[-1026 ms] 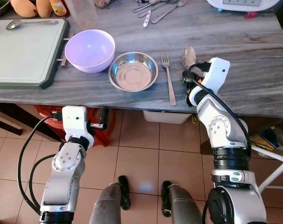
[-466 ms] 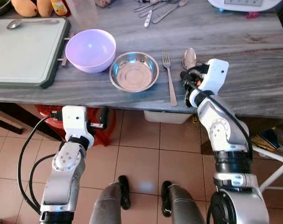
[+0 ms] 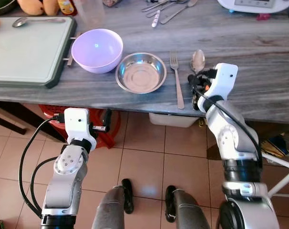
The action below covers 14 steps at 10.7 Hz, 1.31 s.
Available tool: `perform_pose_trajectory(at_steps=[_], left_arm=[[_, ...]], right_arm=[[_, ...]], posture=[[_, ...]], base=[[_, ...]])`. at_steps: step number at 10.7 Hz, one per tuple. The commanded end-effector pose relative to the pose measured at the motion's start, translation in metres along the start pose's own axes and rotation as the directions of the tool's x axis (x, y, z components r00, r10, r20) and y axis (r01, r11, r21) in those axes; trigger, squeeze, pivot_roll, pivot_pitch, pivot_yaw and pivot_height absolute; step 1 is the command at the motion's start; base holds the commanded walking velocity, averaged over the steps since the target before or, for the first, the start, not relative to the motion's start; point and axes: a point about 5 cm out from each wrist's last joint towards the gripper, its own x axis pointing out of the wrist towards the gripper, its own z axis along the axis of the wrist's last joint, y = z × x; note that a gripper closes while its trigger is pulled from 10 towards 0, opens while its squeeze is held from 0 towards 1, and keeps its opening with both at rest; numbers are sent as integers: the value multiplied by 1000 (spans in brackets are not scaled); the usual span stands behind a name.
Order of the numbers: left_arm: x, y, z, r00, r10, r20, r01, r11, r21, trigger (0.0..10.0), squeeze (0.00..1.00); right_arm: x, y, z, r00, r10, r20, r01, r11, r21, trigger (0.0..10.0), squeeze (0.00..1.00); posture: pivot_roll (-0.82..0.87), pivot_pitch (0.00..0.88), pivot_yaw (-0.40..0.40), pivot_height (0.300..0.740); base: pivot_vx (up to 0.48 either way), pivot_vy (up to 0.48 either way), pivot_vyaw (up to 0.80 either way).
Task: Setting the table
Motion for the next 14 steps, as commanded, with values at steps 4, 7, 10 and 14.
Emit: perform_pose_trajectory(at_steps=[4, 7, 10, 14], left_arm=[[-4, 2, -4, 1000, -3, -20, 3, 1000, 1, 10000, 0], [-10, 3, -5, 999, -9, -38, 9, 1000, 7, 10000, 0], [-17, 6, -6, 998, -11, -55, 12, 1000, 16, 10000, 0], [-19, 8, -5, 998, -6, -64, 8, 1000, 23, 10000, 0]], right_arm=[[-10, -17, 26, 971, -112, 211, 141, 981, -131, 10000, 0], [-7, -30, 14, 980, -150, 128, 169, 974, -150, 10000, 1000], [4, -33, 4, 992, -122, 21, 124, 980, -157, 10000, 0], [23, -25, 14, 1000, -21, -13, 18, 987, -158, 10000, 0]], posture=[[-3, 291, 65, 740], [7, 319, 71, 740], [25, 339, 81, 740], [36, 343, 80, 740]], base=[[0, 0, 0], [0, 0, 0], [0, 0, 0], [0, 0, 0]])
